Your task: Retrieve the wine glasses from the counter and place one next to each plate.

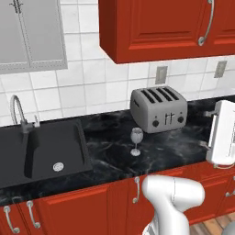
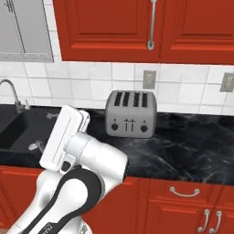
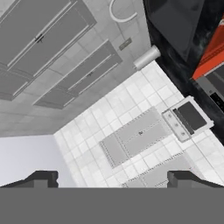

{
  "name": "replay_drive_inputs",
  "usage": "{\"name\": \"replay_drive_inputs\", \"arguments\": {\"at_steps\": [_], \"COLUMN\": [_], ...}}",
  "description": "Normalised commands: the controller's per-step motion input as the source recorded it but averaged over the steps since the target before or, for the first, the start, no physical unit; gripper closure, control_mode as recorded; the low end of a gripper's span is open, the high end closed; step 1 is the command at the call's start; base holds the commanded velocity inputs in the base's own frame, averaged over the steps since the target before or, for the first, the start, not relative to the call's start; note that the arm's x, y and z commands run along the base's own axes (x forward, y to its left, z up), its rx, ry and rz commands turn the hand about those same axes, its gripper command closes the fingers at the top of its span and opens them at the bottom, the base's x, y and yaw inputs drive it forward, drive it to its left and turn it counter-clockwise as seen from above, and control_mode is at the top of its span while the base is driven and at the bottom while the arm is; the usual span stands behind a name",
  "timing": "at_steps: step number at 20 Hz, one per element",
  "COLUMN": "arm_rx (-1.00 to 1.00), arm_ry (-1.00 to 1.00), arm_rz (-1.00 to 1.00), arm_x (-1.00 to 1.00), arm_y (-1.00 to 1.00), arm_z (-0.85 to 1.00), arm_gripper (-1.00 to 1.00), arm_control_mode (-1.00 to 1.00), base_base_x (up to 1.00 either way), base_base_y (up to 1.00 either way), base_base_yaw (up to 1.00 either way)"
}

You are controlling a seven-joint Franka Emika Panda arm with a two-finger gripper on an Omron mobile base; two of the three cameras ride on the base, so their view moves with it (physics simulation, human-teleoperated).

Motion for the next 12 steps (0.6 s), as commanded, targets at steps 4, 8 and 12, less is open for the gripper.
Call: {"name": "replay_drive_inputs", "arguments": {"at_steps": [4, 8, 12], "arm_rx": [0.0, 0.0, 0.0], "arm_ry": [0.0, 0.0, 0.0], "arm_rz": [0.0, 0.0, 0.0], "arm_x": [0.0, 0.0, 0.0], "arm_y": [0.0, 0.0, 0.0], "arm_z": [0.0, 0.0, 0.0], "arm_gripper": [-1.0, -1.0, -1.0], "arm_control_mode": [1.0, 1.0, 1.0], "base_base_x": [0.19, 0.36, 0.24], "base_base_y": [-0.11, 0.06, 0.14], "base_base_yaw": [0.05, 0.02, 0.16]}}
